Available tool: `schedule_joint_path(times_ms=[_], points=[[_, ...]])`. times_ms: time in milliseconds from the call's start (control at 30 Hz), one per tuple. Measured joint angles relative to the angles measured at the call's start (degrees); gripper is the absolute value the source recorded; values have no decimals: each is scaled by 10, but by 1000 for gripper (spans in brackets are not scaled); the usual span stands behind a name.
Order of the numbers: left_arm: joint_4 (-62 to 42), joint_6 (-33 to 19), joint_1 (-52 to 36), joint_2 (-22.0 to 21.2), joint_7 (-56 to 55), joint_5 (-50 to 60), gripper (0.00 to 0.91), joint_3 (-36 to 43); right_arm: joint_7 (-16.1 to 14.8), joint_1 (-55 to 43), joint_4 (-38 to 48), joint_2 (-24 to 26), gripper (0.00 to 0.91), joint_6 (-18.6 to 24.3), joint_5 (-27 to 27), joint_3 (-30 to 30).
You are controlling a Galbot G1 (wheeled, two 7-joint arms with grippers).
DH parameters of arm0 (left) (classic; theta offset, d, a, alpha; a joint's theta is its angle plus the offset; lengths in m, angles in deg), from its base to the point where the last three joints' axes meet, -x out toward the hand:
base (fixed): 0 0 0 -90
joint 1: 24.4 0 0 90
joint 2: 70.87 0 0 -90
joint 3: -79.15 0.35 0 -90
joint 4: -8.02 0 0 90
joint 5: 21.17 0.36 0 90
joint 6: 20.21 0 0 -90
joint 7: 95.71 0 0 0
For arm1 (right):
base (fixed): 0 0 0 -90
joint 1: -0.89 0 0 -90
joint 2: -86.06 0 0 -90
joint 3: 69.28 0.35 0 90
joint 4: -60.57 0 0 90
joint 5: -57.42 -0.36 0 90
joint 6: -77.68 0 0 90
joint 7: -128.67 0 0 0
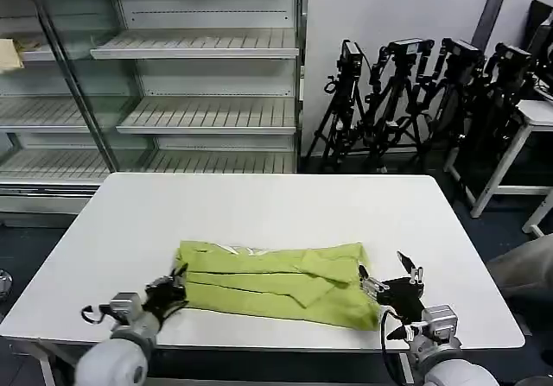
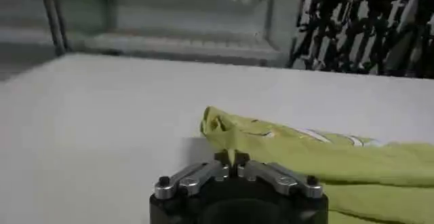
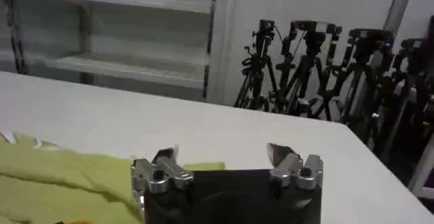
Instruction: Fold and organize the clothes.
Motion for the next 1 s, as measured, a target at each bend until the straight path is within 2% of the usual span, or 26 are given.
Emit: schedule_joint_path(times_ms=[233, 467, 633, 1000], points=[[-6, -9, 11, 59, 68, 50, 10, -115, 0, -4, 5, -1, 907, 3, 4, -3], [23, -18, 23, 77, 108, 90, 10, -159, -2, 2, 4, -2, 907, 5, 8, 1], [65, -25, 30, 65, 118, 108, 10, -130, -4, 10, 3, -2, 907, 8, 8, 11], [111, -39, 20, 24, 130, 158, 10, 23, -5, 25, 0, 0, 907, 14, 8, 36]])
